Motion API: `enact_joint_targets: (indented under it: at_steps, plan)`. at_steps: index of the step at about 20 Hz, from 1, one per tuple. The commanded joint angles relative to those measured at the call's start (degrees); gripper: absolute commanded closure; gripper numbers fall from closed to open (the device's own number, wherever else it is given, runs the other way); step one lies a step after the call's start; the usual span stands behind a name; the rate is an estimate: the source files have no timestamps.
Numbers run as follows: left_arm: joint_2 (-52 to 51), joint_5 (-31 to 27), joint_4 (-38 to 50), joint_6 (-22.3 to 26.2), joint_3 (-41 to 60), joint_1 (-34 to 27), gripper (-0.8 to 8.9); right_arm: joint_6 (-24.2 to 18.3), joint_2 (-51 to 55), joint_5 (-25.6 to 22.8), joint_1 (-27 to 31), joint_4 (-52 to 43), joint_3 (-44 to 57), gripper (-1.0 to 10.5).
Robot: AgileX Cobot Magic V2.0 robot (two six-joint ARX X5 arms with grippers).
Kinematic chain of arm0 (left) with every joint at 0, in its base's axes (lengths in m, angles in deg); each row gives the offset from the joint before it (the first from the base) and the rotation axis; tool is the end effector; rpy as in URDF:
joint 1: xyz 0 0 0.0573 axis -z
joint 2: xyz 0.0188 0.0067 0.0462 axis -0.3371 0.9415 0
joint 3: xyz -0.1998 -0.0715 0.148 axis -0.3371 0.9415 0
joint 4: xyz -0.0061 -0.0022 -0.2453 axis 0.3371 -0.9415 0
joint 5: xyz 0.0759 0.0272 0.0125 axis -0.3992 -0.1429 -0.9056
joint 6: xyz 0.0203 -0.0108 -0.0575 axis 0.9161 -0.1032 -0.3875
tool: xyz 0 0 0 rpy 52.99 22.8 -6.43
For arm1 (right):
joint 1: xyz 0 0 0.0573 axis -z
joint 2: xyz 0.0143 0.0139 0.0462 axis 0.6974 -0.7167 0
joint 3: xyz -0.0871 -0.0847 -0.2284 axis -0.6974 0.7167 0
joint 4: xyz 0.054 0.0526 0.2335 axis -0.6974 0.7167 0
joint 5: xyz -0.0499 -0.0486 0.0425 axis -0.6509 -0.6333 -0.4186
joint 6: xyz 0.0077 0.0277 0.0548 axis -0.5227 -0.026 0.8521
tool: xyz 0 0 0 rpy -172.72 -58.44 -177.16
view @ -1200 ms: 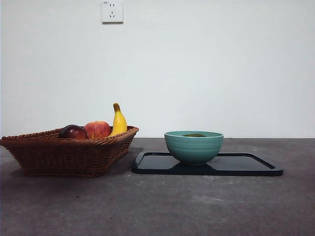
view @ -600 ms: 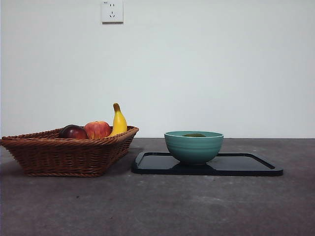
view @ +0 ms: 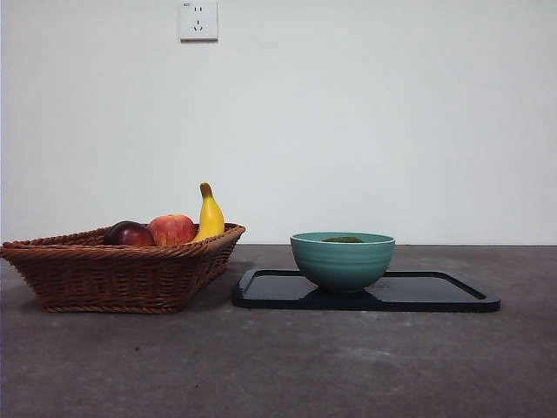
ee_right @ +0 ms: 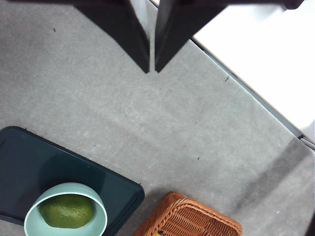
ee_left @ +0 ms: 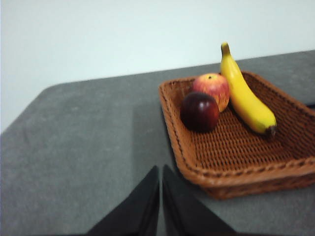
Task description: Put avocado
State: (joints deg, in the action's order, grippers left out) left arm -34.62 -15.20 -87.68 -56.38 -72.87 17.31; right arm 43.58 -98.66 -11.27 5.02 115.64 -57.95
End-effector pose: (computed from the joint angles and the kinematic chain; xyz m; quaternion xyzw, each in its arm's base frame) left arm 0.1061 -0.0019 0.1622 0.0597 0.0422 -0.0583 0.9956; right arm 0.0761 0.0705 0.3133 0.0119 0.3867 0.3370 0.8584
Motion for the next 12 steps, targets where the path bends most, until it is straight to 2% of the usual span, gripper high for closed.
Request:
enact_joint_targets:
  at_steps: [1,5,12]
  plan:
    - [-0.11,-0.22,0.66,-1.14,0.96,-0.22,8.05,0.59,-0.28,-0.04,-0.48,-0.74,-0.52,9.4]
    - [-0.11,-0.20,-3.39,-2.49,1.44,-0.22,8.05,0.59,-0.28,-0.04,-0.48,-0.76,-0.52,9.4]
    - [-0.09,-0.17,-3.26,-3.17,1.44,-0.22,8.05,0.59,-0.28,-0.04,-0.48,-0.76,-0.52,9.4]
